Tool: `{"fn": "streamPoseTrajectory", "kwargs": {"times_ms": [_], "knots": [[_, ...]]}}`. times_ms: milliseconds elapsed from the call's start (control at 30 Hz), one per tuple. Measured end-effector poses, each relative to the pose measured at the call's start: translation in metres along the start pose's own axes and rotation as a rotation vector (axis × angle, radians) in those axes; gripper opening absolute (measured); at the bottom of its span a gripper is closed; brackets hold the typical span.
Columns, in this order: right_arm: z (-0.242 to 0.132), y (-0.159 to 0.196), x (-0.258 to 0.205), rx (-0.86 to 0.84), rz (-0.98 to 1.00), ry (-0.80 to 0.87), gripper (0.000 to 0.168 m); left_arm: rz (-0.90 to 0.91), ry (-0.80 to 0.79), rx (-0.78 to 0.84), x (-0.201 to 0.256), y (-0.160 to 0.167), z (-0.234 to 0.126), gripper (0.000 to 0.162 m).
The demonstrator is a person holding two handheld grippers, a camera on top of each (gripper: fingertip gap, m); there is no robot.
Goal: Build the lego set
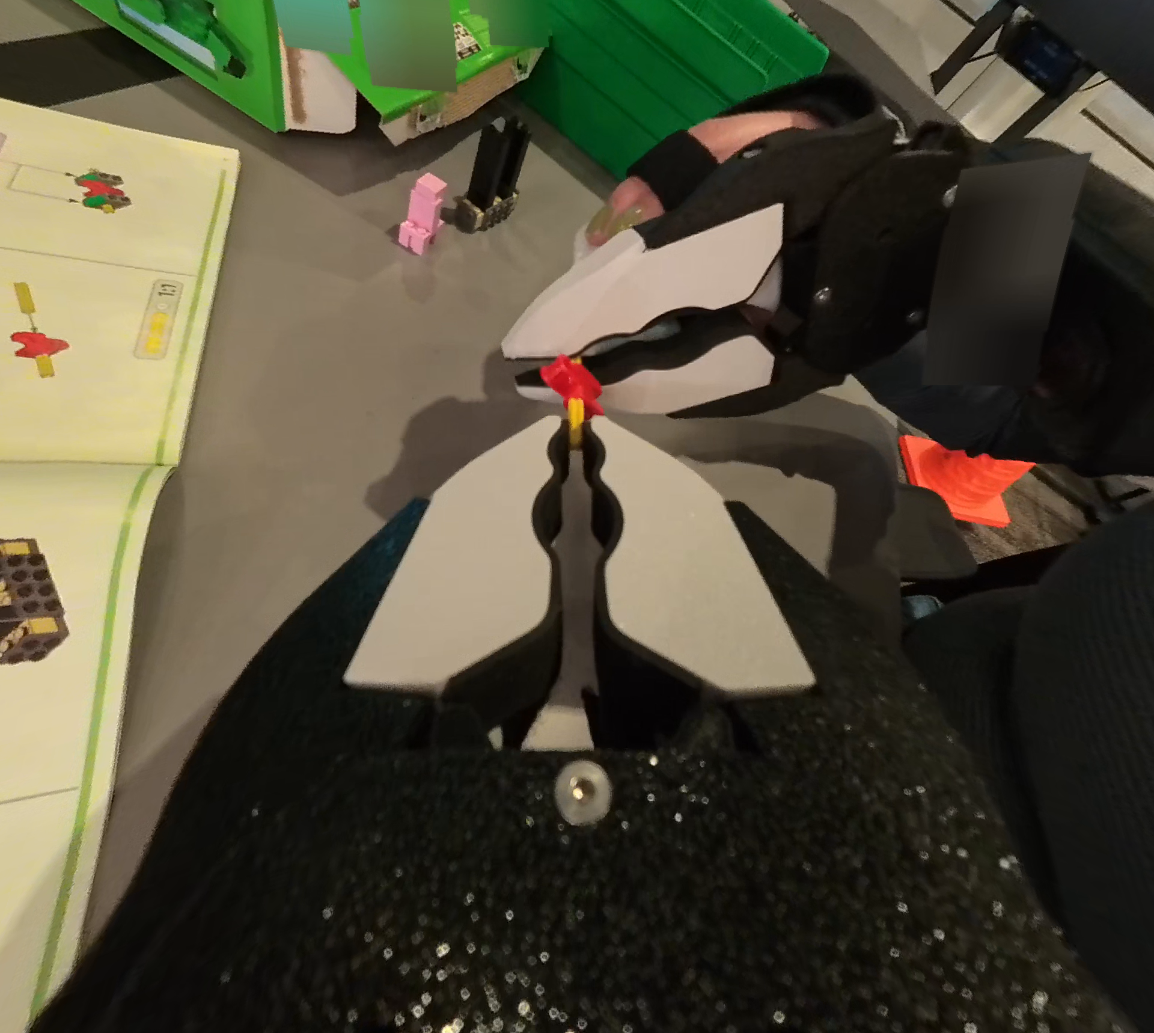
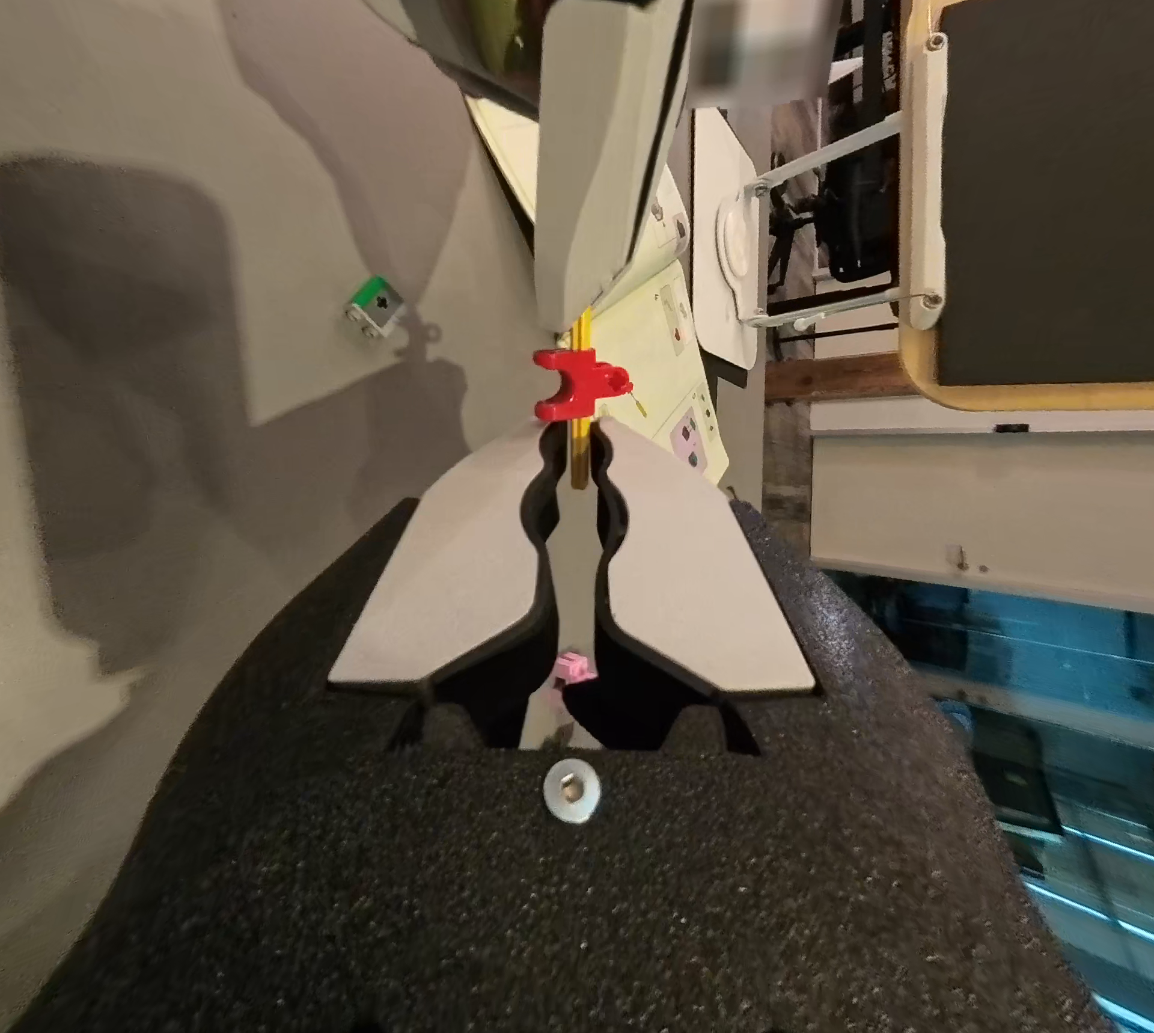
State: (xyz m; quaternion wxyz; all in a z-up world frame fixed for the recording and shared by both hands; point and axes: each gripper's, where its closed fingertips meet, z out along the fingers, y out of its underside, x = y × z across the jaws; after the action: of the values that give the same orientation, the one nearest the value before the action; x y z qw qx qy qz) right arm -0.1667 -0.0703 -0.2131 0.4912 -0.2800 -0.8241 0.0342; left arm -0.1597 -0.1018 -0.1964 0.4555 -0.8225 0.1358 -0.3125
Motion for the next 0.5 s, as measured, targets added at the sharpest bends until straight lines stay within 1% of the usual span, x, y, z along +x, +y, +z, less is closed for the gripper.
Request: {"fn": "streamPoseTrajectory", "kwargs": {"times_ms": [100, 200, 500], "knots": [[-0.0003, 0.0001, 0.0001, 0.000, 0.020, -0.007, 0.010, -0.007, -0.005, 0.000, -0.0016, 0.0000, -0.0007, 0.003], [-0.0015, -0.0004, 0.0009, 0.003, 0.011, -0.004, 0.005, -0.011, -0.004, -0.001, -0.0019, 0.0003, -0.0006, 0.003], [-0.0010, 0.0012, -0.0017, -0.010, -0.003, -0.016, 0.004, -0.013, -0.003, -0.012, -0.0020, 0.0023, 0.0011, 0.004]]}}
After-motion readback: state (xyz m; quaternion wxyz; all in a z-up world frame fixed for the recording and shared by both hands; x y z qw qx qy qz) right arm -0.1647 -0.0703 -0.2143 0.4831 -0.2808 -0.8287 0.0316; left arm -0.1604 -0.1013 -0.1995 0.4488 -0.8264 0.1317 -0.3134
